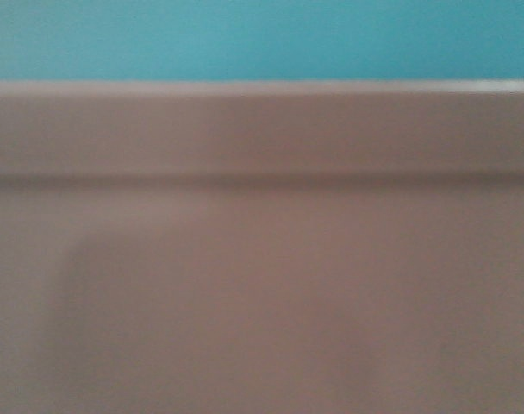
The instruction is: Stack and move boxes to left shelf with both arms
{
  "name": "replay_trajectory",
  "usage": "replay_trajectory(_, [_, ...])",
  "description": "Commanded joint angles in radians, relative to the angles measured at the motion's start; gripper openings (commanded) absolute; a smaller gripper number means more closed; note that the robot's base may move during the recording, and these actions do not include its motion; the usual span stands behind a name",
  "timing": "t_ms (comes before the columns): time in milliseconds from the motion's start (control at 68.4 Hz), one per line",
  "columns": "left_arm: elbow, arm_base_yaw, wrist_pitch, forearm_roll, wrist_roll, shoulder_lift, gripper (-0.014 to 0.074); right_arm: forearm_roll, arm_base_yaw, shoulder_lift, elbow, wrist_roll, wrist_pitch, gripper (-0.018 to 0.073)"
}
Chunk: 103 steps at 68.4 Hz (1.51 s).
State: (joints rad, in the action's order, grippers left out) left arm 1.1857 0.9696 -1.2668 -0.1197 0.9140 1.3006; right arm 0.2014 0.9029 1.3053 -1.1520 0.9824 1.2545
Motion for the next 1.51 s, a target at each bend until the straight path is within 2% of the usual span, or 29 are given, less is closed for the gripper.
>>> replay_trajectory(0, [0.045, 0.018, -0.071, 0.06, 0.001, -0.036, -0.0012, 0.015, 0.004, -0.034, -0.031, 0.003, 0.017, 0.0057])
replay_trajectory(1491, [0.045, 0.018, -0.071, 0.06, 0.001, -0.036, -0.0012, 0.015, 0.004, -0.034, -0.031, 0.003, 0.018, 0.0057])
